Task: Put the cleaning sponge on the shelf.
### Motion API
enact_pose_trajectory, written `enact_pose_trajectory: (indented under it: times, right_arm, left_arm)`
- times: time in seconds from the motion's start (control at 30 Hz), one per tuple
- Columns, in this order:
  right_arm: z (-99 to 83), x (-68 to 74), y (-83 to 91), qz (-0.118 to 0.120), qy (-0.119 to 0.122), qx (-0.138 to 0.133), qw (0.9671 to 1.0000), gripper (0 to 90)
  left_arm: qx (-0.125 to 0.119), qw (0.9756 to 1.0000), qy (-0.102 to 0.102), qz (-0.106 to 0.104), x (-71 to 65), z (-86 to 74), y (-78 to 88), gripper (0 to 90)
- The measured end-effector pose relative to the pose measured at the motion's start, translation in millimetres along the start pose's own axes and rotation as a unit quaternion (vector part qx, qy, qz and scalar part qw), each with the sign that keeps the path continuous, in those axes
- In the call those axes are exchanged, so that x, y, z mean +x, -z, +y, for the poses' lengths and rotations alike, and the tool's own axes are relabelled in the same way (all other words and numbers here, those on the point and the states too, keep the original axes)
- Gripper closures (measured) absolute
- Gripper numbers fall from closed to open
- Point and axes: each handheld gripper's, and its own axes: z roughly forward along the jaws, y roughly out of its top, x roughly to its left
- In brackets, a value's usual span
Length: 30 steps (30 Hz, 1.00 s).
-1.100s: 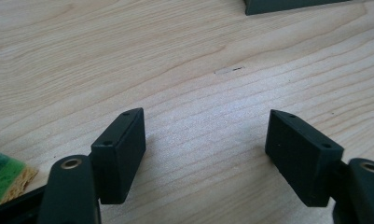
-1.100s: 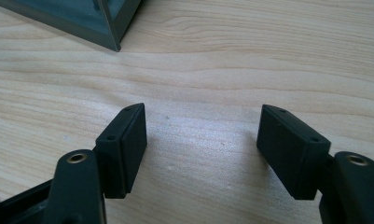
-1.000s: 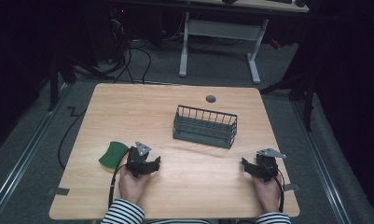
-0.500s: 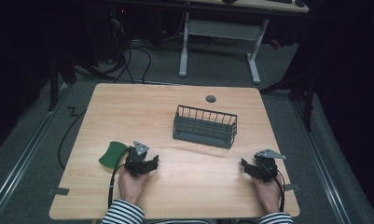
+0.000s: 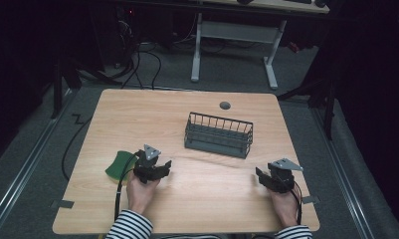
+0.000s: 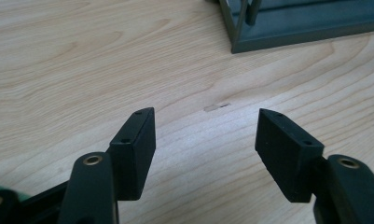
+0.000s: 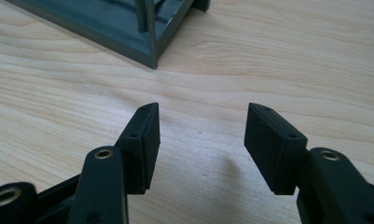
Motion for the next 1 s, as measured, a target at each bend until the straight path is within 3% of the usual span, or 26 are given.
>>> enact_pose_trajectory:
  times: [0.2, 0.3, 0.37, 0.63, 0.7, 0.8, 0.93, 1.0]
  right_arm:
    - [12.7, 2.3, -0.5, 0.025, -0.01, -0.004, 0.9996, 47.7]
    - [29.1, 9.3, -3.1, 0.039, 0.001, -0.013, 0.9992, 49.6]
    - [32.6, 10.5, -4.7, 0.041, 0.004, -0.015, 0.999, 50.7]
    - [43.2, 9.0, -19.8, 0.071, -0.022, -0.012, 0.9972, 56.7]
    - [43.6, 8.0, -23.4, 0.075, -0.027, -0.007, 0.9968, 58.0]
    - [44.8, 6.2, -27.7, 0.079, -0.032, 0.0, 0.9963, 61.9]
    - [49.9, 4.8, -29.9, 0.077, -0.04, -0.004, 0.9962, 65.9]
    - [52.4, 5.9, -31.7, 0.077, -0.04, -0.002, 0.9962, 67.2]
  left_arm:
    - [0.009, 0.9995, -0.005, -0.029, -7.3, 16.5, -6.3, 39.8]
    - [0.02, 0.999, -0.011, -0.039, -12.0, 27.3, -10.3, 41.4]
    - [0.02, 0.9988, -0.025, -0.038, -15.0, 35.1, -12.8, 42.1]
    - [0.026, 0.9981, -0.033, -0.044, -20.5, 57.7, -27.1, 44.4]
    - [0.025, 0.9982, -0.03, -0.045, -20.2, 61.9, -31.4, 44.4]
    - [0.015, 0.9977, -0.004, -0.066, -17.0, 64.1, -38.6, 46.4]
    - [0.034, 0.9976, -0.004, -0.06, -18.8, 66.8, -56.0, 46.4]
    - [0.03, 0.9979, -0.012, -0.056, -21.1, 68.7, -61.0, 48.2]
